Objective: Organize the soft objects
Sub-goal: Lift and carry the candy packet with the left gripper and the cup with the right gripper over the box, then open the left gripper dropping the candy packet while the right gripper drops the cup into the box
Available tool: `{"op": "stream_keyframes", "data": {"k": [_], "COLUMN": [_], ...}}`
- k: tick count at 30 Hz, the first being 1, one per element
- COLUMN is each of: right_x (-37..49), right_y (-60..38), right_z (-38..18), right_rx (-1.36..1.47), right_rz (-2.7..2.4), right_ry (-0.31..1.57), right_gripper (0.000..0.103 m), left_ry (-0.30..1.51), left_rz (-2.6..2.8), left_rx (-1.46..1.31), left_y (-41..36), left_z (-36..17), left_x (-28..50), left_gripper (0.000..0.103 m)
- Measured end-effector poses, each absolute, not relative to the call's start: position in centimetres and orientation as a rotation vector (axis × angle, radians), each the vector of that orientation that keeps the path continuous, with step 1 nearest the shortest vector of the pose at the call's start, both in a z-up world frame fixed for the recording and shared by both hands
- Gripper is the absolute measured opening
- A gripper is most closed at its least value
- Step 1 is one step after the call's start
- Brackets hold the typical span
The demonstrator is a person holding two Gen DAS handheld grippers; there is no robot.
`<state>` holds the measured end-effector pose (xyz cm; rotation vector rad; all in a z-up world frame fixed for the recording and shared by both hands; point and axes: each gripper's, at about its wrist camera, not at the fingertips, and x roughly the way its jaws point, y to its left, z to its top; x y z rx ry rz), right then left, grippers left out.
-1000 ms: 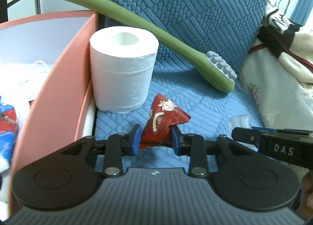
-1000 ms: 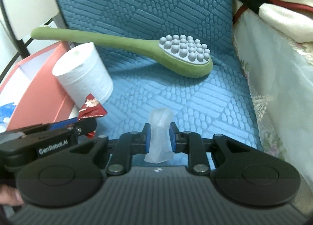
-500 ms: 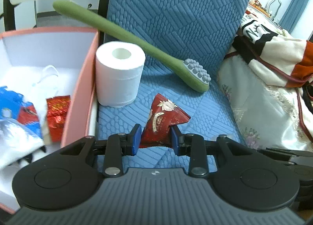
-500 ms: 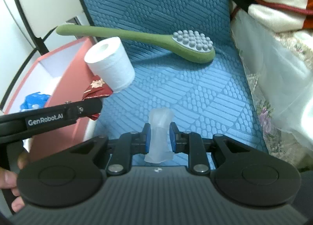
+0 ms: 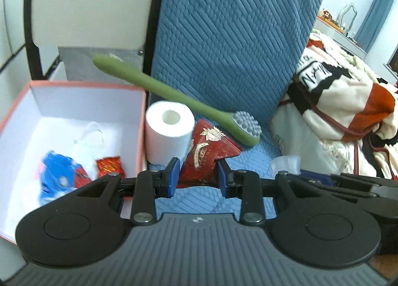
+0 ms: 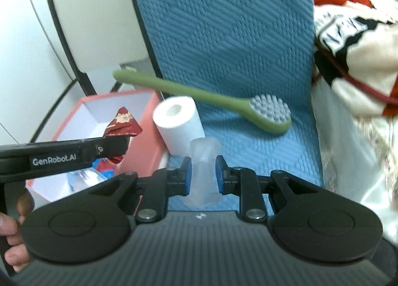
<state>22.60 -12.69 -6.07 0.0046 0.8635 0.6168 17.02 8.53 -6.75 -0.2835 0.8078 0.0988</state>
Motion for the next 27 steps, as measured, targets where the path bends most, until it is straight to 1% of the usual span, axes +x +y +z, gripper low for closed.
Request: {"op": "stream_keyframes", "data": {"k": [10, 18, 23, 27], "right_x": [22.6, 21.6, 20.9, 20.3], "right_y": [-8.5, -3.6, -0.6, 2.0], "right_z": [-0.9, 2.1, 1.9, -0.1], "right_rx": [-0.02, -0.057, -0.07, -0.094], "right_rz": [0.715, 0.823, 0.867, 0.889], "right_ry": [0.795, 0.74, 0.749, 0.788], "right_gripper": [0.024, 0.024, 0.024, 0.024], "left_ry": [0.779, 0.726, 0.709, 0.731], "left_rz": [0.171, 0.251, 0.298, 0.323], "left_rx": [-0.29, -0.314, -0.348, -0.362], "left_y": [12.9, 17.8, 21.0, 23.2], "left_z": [-1.3, 1.8, 2.2, 0.9], "left_x": [15.6, 13.0, 11.3, 10.3], "left_gripper": [0.037, 0.037, 0.037, 0.037]}}
